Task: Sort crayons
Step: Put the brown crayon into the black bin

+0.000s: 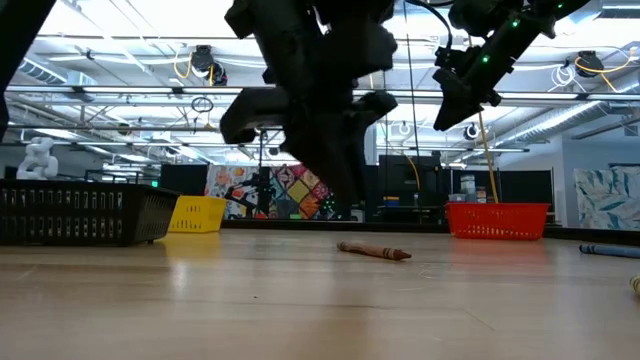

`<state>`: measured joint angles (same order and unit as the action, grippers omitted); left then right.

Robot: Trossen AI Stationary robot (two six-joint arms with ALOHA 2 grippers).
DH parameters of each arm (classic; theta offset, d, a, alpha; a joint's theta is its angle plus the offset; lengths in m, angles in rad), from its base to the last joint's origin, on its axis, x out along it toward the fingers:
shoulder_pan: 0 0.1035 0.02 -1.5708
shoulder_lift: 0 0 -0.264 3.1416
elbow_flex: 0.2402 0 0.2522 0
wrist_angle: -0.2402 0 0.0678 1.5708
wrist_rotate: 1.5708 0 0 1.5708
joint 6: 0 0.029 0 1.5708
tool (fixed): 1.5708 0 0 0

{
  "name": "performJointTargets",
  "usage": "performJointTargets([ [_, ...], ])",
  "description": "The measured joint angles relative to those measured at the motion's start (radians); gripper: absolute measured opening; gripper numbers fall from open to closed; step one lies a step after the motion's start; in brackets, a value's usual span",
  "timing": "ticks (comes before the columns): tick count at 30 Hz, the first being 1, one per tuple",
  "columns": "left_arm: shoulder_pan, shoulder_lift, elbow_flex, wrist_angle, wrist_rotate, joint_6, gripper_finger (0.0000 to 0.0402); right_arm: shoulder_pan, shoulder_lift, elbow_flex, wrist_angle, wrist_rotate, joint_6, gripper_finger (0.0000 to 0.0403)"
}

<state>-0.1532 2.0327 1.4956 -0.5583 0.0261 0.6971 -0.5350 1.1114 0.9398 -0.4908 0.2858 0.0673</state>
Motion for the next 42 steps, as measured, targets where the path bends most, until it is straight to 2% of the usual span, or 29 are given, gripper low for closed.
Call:
performJointTargets([
  [6,0.000,0.045,0.000,0.026,0.002,0.050,0.0063,0.000,0.000,0.000,0.000,0.000,0.000,0.0096],
  [27,0.021,0.097,-0.002,0.032,0.036,0.050,0.0063,0.000,0.000,0.000,0.001,0.000,0.000,0.0096],
  [37,0.041,0.106,0.000,0.028,0.019,-0.011,0.0063,0.000,0.000,0.001,0.001,0.000,0.000,0.0096],
  [42,0.044,0.106,-0.004,0.006,0.006,-0.033,0.0035,0.000,0.000,0.001,0.000,0.000,0.000,0.0096],
])
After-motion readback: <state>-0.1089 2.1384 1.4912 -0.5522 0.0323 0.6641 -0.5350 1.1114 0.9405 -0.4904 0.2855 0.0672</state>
